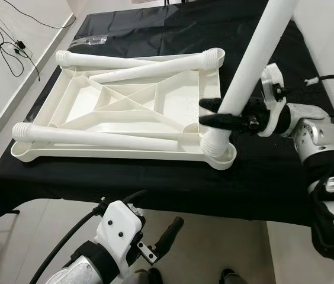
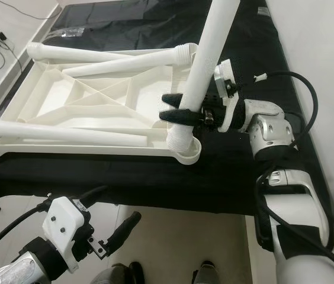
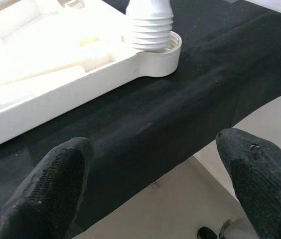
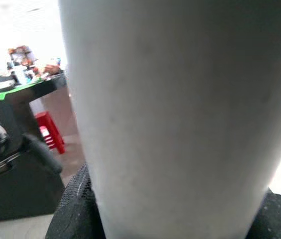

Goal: Building children table

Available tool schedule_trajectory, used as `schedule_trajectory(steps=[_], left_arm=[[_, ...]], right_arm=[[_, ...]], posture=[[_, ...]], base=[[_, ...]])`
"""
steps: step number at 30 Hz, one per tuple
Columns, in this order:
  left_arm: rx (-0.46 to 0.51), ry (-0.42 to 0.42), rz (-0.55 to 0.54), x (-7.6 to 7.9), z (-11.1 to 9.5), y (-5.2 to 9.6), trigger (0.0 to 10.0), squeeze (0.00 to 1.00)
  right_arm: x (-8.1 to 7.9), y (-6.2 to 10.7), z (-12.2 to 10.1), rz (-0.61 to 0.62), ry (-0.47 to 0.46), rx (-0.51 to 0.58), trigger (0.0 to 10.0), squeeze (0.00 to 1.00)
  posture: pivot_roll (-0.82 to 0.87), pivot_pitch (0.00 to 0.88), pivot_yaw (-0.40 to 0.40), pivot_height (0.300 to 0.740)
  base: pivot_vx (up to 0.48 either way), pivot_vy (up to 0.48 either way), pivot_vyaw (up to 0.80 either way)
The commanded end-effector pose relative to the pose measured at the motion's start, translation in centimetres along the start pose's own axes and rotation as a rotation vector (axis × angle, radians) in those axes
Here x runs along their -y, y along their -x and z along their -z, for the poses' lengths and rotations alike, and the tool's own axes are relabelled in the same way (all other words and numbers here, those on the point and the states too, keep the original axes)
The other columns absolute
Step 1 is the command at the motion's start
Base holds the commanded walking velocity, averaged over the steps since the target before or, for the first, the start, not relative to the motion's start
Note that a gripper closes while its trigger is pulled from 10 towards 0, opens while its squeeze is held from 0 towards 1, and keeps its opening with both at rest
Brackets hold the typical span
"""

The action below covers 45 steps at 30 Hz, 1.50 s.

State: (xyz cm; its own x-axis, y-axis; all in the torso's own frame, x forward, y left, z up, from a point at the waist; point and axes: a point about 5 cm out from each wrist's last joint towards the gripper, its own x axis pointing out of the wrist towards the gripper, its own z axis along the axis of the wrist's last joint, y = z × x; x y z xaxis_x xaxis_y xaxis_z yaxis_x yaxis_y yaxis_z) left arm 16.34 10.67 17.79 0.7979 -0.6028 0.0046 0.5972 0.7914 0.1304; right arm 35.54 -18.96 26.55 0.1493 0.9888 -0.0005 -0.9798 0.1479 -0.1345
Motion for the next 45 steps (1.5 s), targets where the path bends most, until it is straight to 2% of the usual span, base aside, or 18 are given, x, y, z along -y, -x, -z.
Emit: schedule_trajectory(steps=[1,8,16,22,24,31,34,45], left_arm=[[-0.03,-0.016,0.002,-0.2,0.2,0.4,10.0,0.0],[-0.027,-0.028,0.001,-0.5,-0.3,0.3,10.0,0.0],[-0.026,-0.032,0.008,-0.5,-0.4,0.3,10.0,0.0],[-0.023,-0.03,0.023,-0.6,-0.5,0.2,10.0,0.0],[-0.02,-0.025,0.027,-0.6,-0.6,0.1,10.0,0.0],[-0.02,-0.022,0.029,-0.5,-0.6,0.1,10.0,0.0],[-0.02,-0.023,0.028,-0.5,-0.6,0.0,10.0,0.0],[-0.021,-0.019,0.032,-0.5,-0.6,0.1,10.0,0.0]], right_arm=[[-0.4,-0.2,1.6,-0.019,-0.032,-0.07,10.0,0.0],[-0.3,-0.3,3.0,0.031,0.052,-0.206,10.0,0.0],[-0.5,0.3,3.3,0.037,0.053,-0.232,10.0,0.0],[-1.4,0.9,3.9,-0.039,0.031,-0.307,10.0,0.0],[-1.7,0.7,4.3,-0.084,0.053,-0.373,10.0,0.0],[-1.9,0.0,4.3,-0.149,0.095,-0.439,10.0,0.0],[-1.9,-0.9,3.9,-0.197,0.111,-0.453,10.0,0.0],[-2.4,-1.9,4.0,-0.247,0.14,-0.459,10.0,0.0]], posture=[[0.08,0.302,0.138,0.74],[0.08,0.31,0.148,0.74],[0.07,0.314,0.151,0.74],[0.07,0.312,0.153,0.74],[0.07,0.311,0.152,0.74],[0.07,0.308,0.147,0.74],[0.07,0.305,0.145,0.74],[0.06,0.297,0.147,0.74]], base=[[0.0,0.0,0.0],[0.0,0.0,0.0],[0.0,0.0,0.0],[0.0,0.0,0.0],[0.0,0.0,0.0],[0.0,0.0,0.0],[0.0,0.0,0.0],[0.0,0.0,0.0]])
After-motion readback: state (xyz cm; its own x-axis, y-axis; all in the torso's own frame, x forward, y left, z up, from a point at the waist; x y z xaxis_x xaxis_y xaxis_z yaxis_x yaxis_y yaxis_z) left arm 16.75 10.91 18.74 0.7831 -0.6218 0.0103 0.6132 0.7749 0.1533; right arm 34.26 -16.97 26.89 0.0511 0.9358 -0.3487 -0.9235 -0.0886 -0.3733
